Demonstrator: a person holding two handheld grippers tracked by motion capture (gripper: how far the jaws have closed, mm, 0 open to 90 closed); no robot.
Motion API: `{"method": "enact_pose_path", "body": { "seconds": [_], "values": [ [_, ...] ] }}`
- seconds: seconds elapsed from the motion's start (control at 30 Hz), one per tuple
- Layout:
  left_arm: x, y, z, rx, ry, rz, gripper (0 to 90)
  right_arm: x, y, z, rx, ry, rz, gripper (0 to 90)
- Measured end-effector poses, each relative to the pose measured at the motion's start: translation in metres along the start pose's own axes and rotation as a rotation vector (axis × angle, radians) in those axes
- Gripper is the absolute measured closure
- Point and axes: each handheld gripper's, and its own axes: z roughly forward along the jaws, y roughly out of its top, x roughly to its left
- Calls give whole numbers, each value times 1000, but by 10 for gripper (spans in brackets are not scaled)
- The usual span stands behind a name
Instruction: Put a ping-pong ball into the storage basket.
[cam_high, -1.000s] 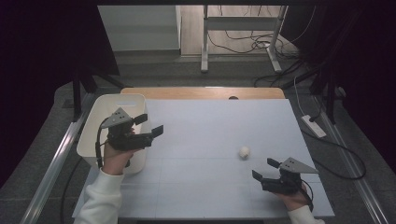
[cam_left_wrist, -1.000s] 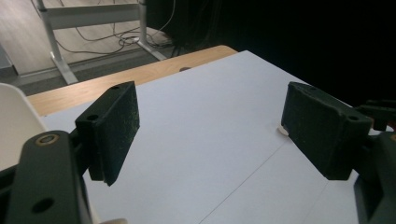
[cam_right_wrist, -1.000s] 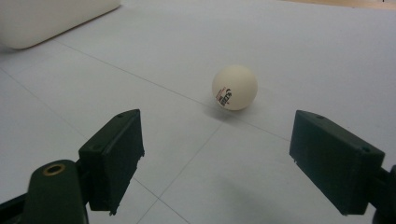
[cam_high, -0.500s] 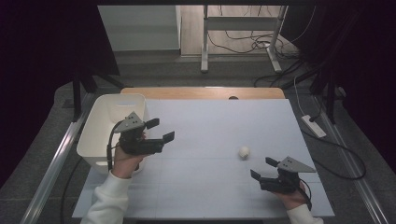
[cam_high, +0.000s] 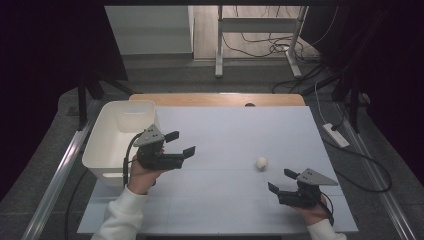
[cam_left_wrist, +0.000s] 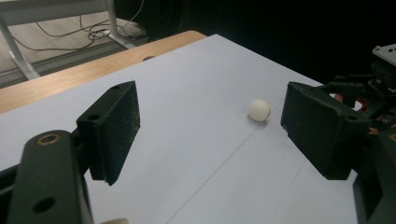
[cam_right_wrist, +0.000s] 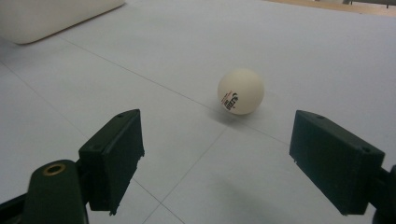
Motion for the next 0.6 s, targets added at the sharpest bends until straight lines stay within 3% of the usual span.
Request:
{"method": "enact_pose_path", "body": {
  "seconds": [0.6],
  "values": [
    [-5,-7,16,49,-21,2,208,0,1,2,7,2,-4,177]
  ]
}}
